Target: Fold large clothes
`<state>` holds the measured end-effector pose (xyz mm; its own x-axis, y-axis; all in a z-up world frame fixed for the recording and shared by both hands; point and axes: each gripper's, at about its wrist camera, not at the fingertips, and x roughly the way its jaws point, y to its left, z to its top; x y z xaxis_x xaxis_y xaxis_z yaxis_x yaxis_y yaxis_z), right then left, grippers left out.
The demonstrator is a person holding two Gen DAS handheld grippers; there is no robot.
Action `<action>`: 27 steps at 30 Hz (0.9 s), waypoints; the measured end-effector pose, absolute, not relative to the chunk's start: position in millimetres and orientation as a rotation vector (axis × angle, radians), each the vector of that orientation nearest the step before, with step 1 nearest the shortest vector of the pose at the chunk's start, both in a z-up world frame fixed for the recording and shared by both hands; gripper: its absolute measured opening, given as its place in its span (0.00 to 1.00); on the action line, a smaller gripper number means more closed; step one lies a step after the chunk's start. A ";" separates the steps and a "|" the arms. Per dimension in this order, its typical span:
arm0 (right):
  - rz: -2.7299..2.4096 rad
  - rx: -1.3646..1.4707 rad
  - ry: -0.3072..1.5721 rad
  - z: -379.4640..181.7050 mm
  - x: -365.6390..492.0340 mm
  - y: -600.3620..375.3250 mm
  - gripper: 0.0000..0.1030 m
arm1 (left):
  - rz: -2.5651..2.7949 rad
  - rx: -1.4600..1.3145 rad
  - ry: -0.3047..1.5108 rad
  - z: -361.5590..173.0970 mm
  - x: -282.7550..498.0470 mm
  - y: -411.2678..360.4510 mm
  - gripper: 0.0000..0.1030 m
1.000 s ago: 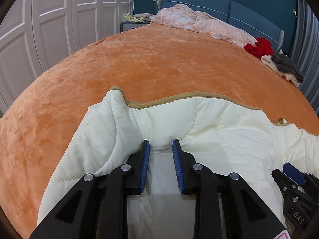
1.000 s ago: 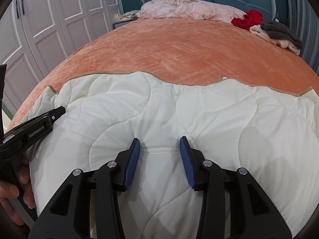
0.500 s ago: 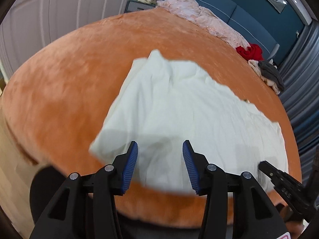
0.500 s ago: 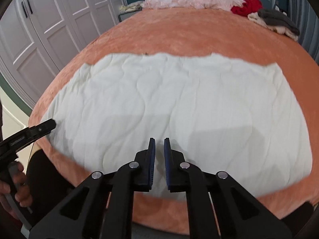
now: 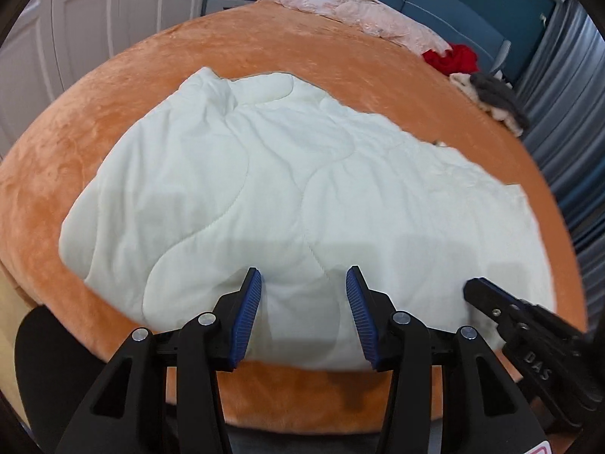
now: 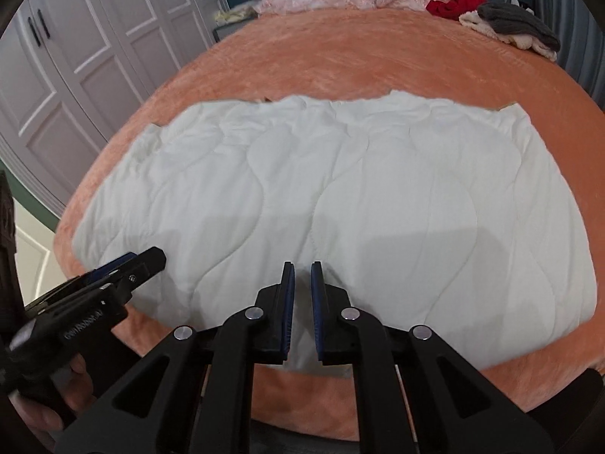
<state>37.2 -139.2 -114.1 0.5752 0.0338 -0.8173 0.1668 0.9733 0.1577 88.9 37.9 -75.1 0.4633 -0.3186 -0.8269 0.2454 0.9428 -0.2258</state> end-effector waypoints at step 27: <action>-0.053 0.258 1.013 -131.7 41.1 -134.8 0.09 | -0.190 -0.703 1.117 -91.6 118.1 168.3 0.52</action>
<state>41.1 -134.8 -131.7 0.5308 0.0752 -0.8441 0.1634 0.9683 0.1890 118.1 168.3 -91.6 0.4478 -0.4765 -0.7566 -0.1993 0.7717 -0.6040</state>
